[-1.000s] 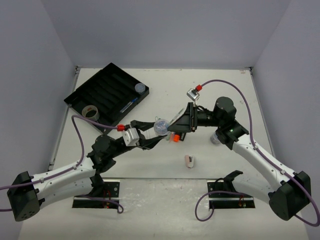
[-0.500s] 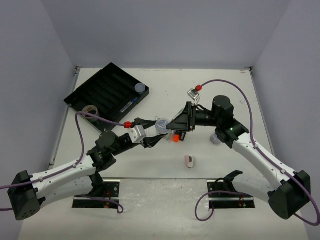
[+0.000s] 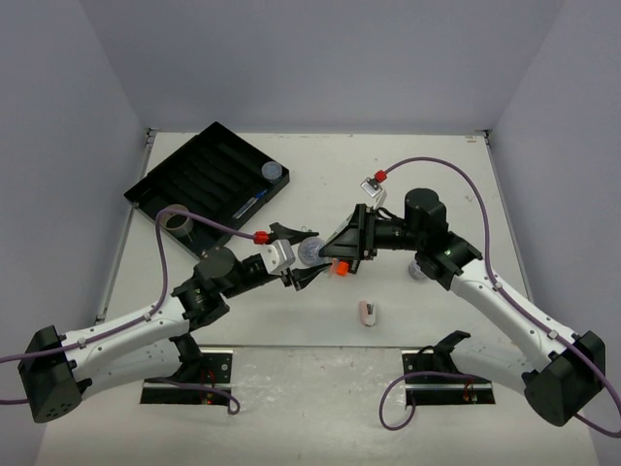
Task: Sort the stationery into containers
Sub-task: Place the stationery in the storage box.
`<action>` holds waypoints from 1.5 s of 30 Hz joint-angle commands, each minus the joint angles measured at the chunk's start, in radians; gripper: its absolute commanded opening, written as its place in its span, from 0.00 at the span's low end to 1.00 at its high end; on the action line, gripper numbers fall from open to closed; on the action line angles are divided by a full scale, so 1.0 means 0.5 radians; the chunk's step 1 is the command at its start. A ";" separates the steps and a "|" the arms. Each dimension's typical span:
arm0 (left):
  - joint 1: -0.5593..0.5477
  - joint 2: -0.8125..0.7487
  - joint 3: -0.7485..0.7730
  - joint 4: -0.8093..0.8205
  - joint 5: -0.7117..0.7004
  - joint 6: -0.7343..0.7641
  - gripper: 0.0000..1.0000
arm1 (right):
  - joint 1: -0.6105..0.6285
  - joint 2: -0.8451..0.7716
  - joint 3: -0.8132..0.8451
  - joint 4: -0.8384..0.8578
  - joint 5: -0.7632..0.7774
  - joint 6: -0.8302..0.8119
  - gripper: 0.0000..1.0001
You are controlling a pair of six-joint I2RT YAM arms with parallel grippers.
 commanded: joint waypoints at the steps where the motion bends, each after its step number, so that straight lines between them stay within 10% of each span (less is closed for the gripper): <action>1: -0.002 -0.008 0.082 0.049 -0.003 0.035 0.57 | 0.008 -0.034 0.101 -0.047 0.040 -0.073 0.00; 9: -0.002 -0.061 0.076 -0.011 -0.057 0.030 0.01 | 0.008 -0.044 0.120 -0.101 0.132 -0.094 0.00; 11: -0.004 -0.062 0.081 -0.020 -0.088 0.030 0.00 | 0.008 -0.044 0.123 -0.097 0.129 -0.096 0.00; 17: -0.001 0.070 0.199 -0.111 -0.452 -0.059 0.00 | -0.081 -0.122 0.102 -0.202 0.304 -0.154 0.98; 22: 0.130 0.389 0.547 -0.323 -0.974 -0.307 0.00 | -0.288 -0.375 0.082 -0.491 0.814 -0.332 0.99; 30: 0.845 1.091 1.242 -0.467 -1.317 -0.661 0.00 | -0.418 -0.607 0.018 -0.573 0.804 -0.499 0.99; 45: 1.537 2.470 2.319 -0.285 -0.819 -0.526 0.00 | -0.418 -0.802 -0.196 -0.605 0.686 -0.680 0.99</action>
